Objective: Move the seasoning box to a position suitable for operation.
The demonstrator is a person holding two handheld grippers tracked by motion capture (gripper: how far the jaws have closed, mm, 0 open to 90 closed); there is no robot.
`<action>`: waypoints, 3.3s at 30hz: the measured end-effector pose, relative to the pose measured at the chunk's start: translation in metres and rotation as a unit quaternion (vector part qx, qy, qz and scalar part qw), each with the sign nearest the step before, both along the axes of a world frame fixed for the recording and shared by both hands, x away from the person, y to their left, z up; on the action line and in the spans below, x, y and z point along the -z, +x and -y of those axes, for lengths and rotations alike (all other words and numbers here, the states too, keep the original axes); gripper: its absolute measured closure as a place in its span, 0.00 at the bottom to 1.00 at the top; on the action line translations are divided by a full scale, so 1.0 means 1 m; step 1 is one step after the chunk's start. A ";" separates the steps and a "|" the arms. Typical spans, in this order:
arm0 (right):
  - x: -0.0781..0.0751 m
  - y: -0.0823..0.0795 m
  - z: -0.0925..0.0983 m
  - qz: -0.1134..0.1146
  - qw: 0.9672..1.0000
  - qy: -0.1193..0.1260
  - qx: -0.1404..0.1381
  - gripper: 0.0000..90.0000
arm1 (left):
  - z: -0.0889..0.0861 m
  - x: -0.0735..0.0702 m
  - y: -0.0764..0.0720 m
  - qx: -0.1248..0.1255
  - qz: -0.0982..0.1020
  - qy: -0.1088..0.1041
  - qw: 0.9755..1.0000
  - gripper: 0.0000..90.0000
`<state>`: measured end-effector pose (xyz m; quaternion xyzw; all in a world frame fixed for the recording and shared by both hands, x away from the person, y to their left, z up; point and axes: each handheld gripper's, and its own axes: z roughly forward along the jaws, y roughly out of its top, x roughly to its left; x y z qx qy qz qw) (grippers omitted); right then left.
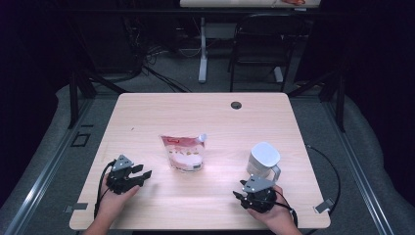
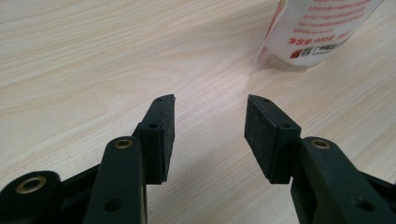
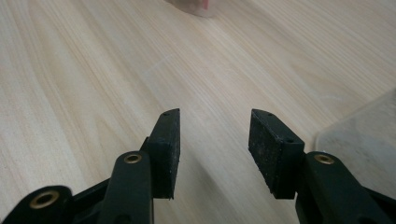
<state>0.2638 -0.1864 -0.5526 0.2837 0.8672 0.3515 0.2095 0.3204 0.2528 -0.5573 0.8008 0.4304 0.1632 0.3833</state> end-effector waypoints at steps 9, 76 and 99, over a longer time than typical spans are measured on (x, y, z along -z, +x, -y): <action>-0.003 -0.003 0.011 0.010 0.999 0.008 0.048 0.58 | -0.004 -0.003 0.001 -0.004 0.008 -0.020 1.000 0.59; -0.011 0.021 0.088 0.044 0.935 0.078 0.344 0.78 | -0.015 0.000 -0.005 -0.024 0.000 -0.049 0.998 0.65; -0.007 0.033 0.087 0.043 0.943 0.060 0.325 0.77 | -0.016 0.000 -0.003 -0.030 0.000 -0.050 0.998 0.65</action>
